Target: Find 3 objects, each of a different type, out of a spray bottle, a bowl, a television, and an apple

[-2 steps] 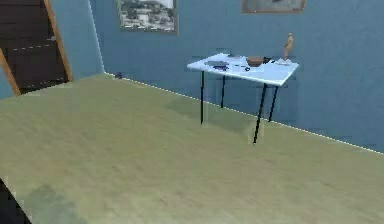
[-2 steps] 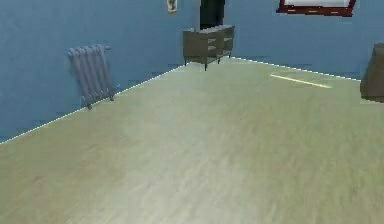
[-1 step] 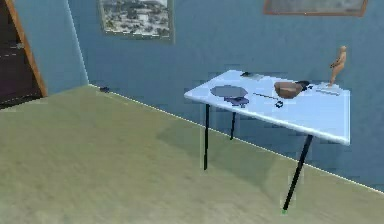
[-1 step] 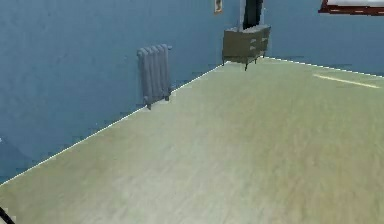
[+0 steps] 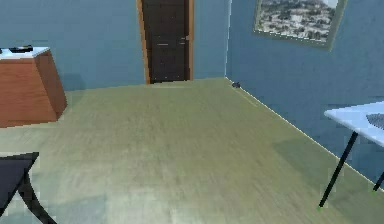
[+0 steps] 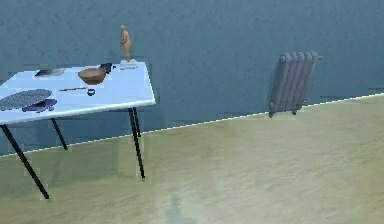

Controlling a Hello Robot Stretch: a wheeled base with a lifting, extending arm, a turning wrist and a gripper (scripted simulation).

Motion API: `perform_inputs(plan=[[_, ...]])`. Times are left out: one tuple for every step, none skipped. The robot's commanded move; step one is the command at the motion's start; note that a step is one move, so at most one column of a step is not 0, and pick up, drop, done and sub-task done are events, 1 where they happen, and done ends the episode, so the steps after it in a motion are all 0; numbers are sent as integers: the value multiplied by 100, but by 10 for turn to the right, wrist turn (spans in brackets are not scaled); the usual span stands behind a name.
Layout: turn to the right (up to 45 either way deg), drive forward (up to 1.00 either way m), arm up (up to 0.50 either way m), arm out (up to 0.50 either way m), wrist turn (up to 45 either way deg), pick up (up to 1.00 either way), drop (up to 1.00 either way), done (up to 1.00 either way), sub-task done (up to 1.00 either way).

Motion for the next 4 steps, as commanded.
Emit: perform_inputs(plan=[[0, 5, 0, 0, 0, 0, 0, 0, 0], [-60, 0, 0, 0, 0, 0, 0, 0, 0], [0, 100, 0, 0, 0, 0, 0, 0, 0], [0, 40, 0, 0, 0, 0, 0, 0, 0]])
